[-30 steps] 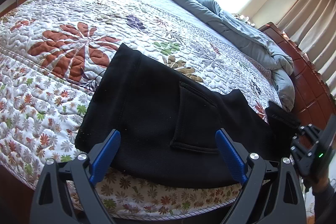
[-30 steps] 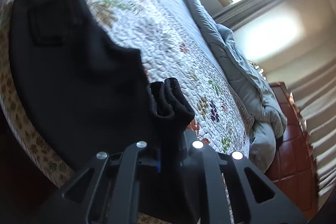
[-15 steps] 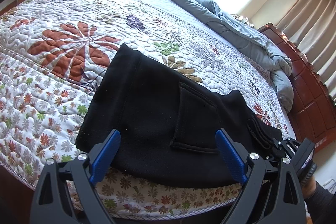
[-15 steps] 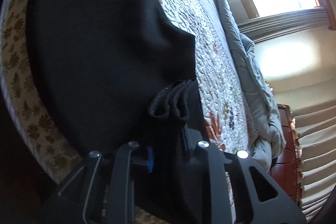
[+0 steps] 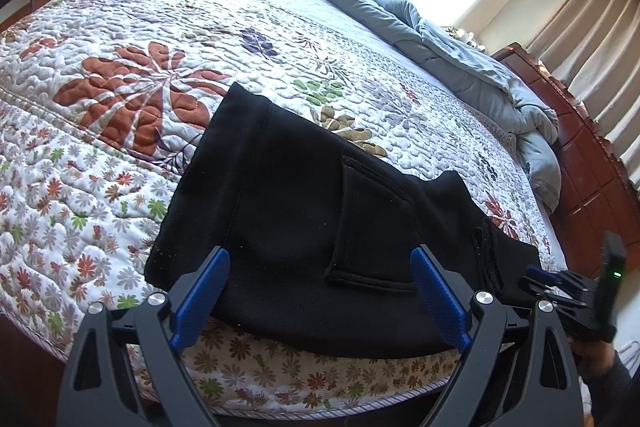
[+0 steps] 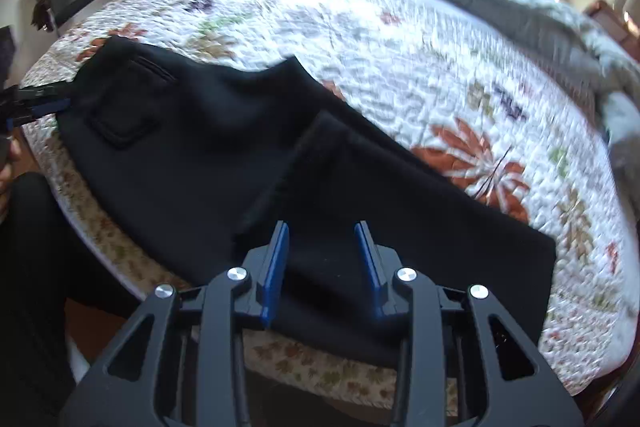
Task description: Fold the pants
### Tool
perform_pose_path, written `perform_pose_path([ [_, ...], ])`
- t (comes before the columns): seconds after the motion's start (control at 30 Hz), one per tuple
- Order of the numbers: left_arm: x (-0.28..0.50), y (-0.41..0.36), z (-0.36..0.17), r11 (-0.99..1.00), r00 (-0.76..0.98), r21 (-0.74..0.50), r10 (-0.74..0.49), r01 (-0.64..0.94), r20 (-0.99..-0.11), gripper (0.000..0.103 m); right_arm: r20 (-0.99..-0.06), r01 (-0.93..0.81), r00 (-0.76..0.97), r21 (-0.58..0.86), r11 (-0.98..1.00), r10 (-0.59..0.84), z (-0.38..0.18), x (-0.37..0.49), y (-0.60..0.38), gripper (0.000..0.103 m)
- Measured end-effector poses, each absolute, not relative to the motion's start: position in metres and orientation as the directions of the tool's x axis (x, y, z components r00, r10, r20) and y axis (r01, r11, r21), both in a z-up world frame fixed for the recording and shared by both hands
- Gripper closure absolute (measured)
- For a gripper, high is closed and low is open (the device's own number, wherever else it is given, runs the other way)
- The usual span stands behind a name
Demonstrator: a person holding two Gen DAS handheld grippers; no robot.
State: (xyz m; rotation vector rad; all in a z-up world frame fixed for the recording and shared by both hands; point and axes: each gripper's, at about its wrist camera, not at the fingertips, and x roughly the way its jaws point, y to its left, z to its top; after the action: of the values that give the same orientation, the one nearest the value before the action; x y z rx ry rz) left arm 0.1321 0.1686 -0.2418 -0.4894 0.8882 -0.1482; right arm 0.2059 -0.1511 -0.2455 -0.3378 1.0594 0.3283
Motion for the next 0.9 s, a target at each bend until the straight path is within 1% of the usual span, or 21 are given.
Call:
perform_pose_path([
  [0.03, 0.132, 0.169, -0.242, 0.881, 0.628, -0.467, -0.322, -0.076, -0.709, 0.011, -0.903, -0.422, 0.418, -0.099, 0.901, 0.097, -0.258, 0.208, -0.149, 0.069],
  [0.07, 0.133, 0.169, -0.242, 0.881, 0.626, -0.466, -0.321, -0.078, -0.711, 0.011, -0.916, -0.431, 0.390, -0.088, 0.898, 0.098, -0.268, 0.208, -0.146, 0.072],
  [0.13, 0.134, 0.169, -0.243, 0.883, 0.620, -0.463, -0.320, -0.079, -0.716, 0.011, -0.916, -0.450, 0.392, -0.108, 0.887, 0.088, -0.275, 0.203, -0.141, 0.075],
  [0.2, 0.135, 0.169, -0.245, 0.886, 0.615, -0.456, -0.316, -0.080, -0.722, 0.011, -0.915, -0.454, 0.390, -0.089, 0.886, 0.108, -0.270, 0.202, -0.146, 0.075],
  [0.27, 0.137, 0.169, -0.245, 0.890, 0.609, -0.449, -0.313, -0.080, -0.729, 0.011, -0.899, -0.423, 0.420, -0.069, 0.903, 0.128, -0.253, 0.201, -0.161, 0.073],
  [0.37, 0.139, 0.168, -0.245, 0.893, 0.605, -0.444, -0.312, -0.077, -0.732, 0.011, -0.870, -0.290, 0.481, -0.036, 0.956, 0.113, -0.229, 0.201, -0.214, 0.072],
  [0.47, 0.130, 0.172, -0.231, 0.894, 0.640, -0.438, -0.285, -0.090, -0.714, 0.011, -0.871, -0.113, 0.491, -0.044, 0.993, 0.018, -0.227, 0.199, -0.276, 0.072],
  [0.57, 0.112, 0.184, -0.220, 0.848, 0.683, -0.517, -0.306, -0.122, -0.663, 0.011, -0.904, 0.002, 0.426, -0.029, 1.000, -0.027, -0.246, 0.196, -0.323, 0.071],
  [0.63, 0.103, 0.196, -0.221, 0.796, 0.701, -0.581, -0.318, -0.168, -0.639, 0.010, -0.921, 0.012, 0.389, 0.002, 1.000, -0.003, -0.261, 0.198, -0.336, 0.072],
  [0.7, 0.095, 0.214, -0.229, 0.706, 0.710, -0.662, -0.332, -0.250, -0.621, 0.009, -0.934, -0.019, 0.356, -0.021, 1.000, -0.013, -0.270, 0.201, -0.333, 0.072],
  [0.73, 0.092, 0.223, -0.236, 0.648, 0.711, -0.703, -0.344, -0.293, -0.614, 0.009, -0.937, -0.035, 0.350, -0.036, 0.999, -0.022, -0.267, 0.206, -0.328, 0.070],
  [0.83, 0.084, 0.241, -0.255, 0.493, 0.722, -0.789, -0.383, -0.368, -0.576, 0.008, -0.930, -0.094, 0.368, -0.045, 0.995, -0.007, -0.243, 0.217, -0.313, 0.070],
  [0.9, 0.083, 0.246, -0.262, 0.441, 0.725, -0.814, -0.405, -0.378, -0.557, 0.008, -0.923, -0.180, 0.380, -0.016, 0.984, 0.055, -0.216, 0.234, -0.298, 0.063],
])
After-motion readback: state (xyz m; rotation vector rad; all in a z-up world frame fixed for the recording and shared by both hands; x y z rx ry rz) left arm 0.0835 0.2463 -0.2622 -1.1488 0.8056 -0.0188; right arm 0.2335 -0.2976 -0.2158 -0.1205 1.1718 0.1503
